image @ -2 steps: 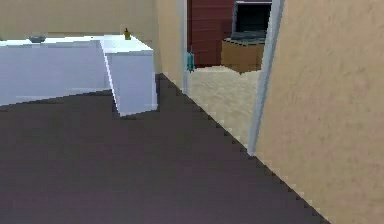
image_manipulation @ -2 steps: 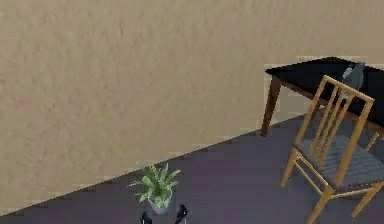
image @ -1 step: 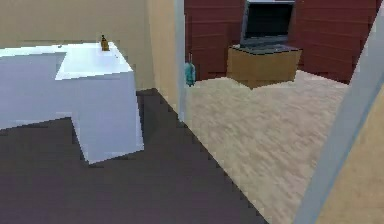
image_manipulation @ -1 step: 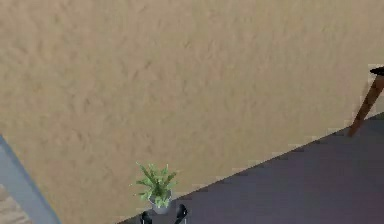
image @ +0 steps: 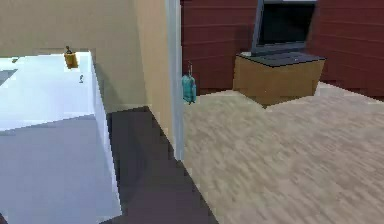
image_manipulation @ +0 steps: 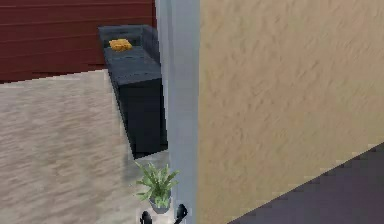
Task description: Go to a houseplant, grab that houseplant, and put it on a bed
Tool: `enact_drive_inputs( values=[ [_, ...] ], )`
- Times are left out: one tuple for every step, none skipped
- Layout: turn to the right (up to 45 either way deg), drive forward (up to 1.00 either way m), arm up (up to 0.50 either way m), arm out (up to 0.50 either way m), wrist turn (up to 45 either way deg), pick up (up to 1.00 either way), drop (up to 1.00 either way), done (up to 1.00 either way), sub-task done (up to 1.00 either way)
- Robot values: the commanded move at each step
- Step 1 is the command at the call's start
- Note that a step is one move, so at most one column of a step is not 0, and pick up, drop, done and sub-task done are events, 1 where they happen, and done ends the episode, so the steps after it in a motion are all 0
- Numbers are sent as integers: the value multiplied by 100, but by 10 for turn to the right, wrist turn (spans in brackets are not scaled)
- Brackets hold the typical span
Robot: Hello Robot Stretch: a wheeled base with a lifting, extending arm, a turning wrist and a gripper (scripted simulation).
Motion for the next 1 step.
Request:
enact_drive_inputs(
  values=[
    [210, 0, 0, 0, 0, 0, 0, 0, 0]
  ],
)
